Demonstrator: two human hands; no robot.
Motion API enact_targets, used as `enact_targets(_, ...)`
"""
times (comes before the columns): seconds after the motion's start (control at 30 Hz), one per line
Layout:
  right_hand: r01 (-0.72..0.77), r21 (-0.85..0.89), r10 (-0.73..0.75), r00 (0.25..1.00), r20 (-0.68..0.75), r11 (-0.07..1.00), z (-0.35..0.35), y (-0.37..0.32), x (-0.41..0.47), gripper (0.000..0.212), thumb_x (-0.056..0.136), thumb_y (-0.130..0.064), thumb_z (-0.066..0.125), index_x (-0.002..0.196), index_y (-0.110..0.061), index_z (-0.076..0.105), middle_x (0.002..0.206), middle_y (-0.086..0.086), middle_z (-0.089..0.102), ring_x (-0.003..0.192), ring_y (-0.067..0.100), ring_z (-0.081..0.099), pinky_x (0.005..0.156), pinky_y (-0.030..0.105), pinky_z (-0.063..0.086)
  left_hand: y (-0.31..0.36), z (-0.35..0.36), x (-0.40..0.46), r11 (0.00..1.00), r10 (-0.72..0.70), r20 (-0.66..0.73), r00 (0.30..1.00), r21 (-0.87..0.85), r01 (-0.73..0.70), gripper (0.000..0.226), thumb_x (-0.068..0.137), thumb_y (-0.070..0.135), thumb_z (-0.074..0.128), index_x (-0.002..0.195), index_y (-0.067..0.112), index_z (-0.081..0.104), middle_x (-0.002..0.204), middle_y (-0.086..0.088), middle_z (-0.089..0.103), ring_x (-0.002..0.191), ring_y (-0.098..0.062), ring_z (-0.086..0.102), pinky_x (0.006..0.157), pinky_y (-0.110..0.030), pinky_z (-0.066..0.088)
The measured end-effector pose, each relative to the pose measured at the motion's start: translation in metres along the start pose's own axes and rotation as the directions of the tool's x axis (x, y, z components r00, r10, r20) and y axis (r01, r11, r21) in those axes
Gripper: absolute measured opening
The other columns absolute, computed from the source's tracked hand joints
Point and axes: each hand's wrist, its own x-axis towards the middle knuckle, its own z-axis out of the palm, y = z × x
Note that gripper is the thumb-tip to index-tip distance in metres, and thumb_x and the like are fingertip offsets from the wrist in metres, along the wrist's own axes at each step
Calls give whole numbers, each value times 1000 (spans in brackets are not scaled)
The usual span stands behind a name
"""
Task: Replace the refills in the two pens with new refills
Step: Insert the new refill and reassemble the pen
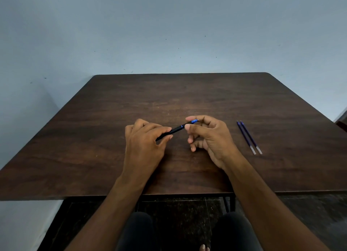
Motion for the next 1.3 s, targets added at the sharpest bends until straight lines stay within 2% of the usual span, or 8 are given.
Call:
enact_targets(0.17, 9, 15, -9, 1000, -23, 1000, -1, 3, 2, 7, 81, -6, 80, 85, -2, 76, 71, 13, 65, 58, 23, 60, 46, 32, 50, 1, 0, 0, 1000, -2, 0, 1000, 3, 2, 24, 76, 26, 87, 99, 24, 81, 90, 12, 76, 87, -17, 58, 77, -31, 28)
enact_targets(0.43, 13, -164, -27, 996, -86, 986, 3, 3, 3, 48, 77, -35, 85, 84, 8, 65, 67, 11, 64, 59, 31, 60, 49, 35, 54, 1, -1, 0, 1000, 3, 3, 1000, 9, -3, 25, 75, 26, 88, 99, 23, 81, 90, 10, 76, 87, -17, 58, 77, -28, 23)
enact_targets(0.57, 4, 5, -4, 1000, -26, 1000, 3, 0, 0, 23, 84, -7, 78, 104, 3, 70, 73, 12, 63, 57, 23, 60, 47, 33, 50, 0, 1, 0, 1000, 6, -2, 1000, 7, -6, 24, 75, 27, 88, 98, 24, 81, 89, 11, 75, 86, -16, 57, 77, -29, 26)
enact_targets(0.67, 11, 46, -9, 999, -33, 999, 1, 1, 1, 14, 86, 4, 72, 99, 5, 73, 70, 13, 64, 58, 22, 60, 48, 33, 50, 0, 2, 0, 1000, 6, 0, 1000, 4, -6, 24, 75, 27, 88, 98, 25, 81, 89, 12, 75, 86, -16, 57, 77, -29, 25)
enact_targets(0.87, 35, -69, -43, 994, -105, 997, 3, 5, 2, 23, 80, -23, 84, 73, -5, 72, 65, 13, 65, 54, 25, 60, 45, 32, 50, 2, -1, -1, 1000, 13, 3, 1000, 7, -13, 24, 76, 26, 87, 99, 23, 81, 90, 10, 76, 87, -19, 59, 78, -32, 28)
enact_targets(1.03, 52, -155, -72, 989, -127, 987, 4, 7, 2, 38, 78, -42, 83, 74, -7, 71, 66, 10, 66, 56, 25, 62, 46, 33, 54, 3, -2, -2, 1000, 5, 7, 1000, 25, -5, 24, 76, 25, 88, 99, 23, 81, 89, 10, 76, 87, -21, 60, 77, -38, 35)
enact_targets(1.17, 64, -49, -68, 995, -79, 997, 3, 6, 2, 21, 82, -18, 82, 95, -4, 74, 77, 15, 68, 62, 26, 62, 53, 37, 55, 2, -1, -1, 1000, 10, 2, 1000, 27, -10, 25, 76, 25, 88, 99, 22, 80, 89, 9, 75, 86, -20, 59, 77, -34, 32)
enact_targets(1.3, 76, -70, -82, 991, -101, 995, 4, 8, 2, 15, 84, -15, 80, 86, -2, 74, 71, 14, 67, 61, 26, 62, 53, 38, 56, 1, 0, -1, 1000, 10, 1, 1000, 23, -10, 24, 77, 26, 87, 99, 23, 80, 89, 10, 75, 87, -18, 58, 78, -31, 27)
